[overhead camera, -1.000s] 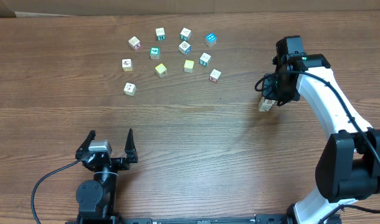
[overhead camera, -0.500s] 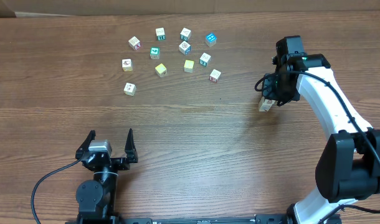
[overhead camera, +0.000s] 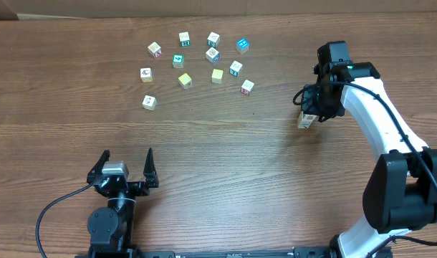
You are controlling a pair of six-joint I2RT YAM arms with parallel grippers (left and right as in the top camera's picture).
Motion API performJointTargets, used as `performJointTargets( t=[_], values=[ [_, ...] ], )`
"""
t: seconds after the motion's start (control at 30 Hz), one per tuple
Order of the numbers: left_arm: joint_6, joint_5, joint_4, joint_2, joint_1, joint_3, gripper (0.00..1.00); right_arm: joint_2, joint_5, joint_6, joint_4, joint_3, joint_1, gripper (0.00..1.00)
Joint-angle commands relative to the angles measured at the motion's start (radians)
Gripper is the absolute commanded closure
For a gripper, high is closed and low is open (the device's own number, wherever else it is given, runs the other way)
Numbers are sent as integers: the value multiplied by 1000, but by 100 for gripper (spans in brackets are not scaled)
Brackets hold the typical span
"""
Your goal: Form a tower
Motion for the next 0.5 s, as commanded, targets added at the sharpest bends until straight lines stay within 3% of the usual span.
performJointTargets(
  t=[0.0,0.47],
  values=[
    [29,2,3,-9,-3,-4,0,-9,-2,0,4,-4,2,67],
    [29,2,3,-9,-3,-4,0,-9,-2,0,4,-4,2,70]
  ],
)
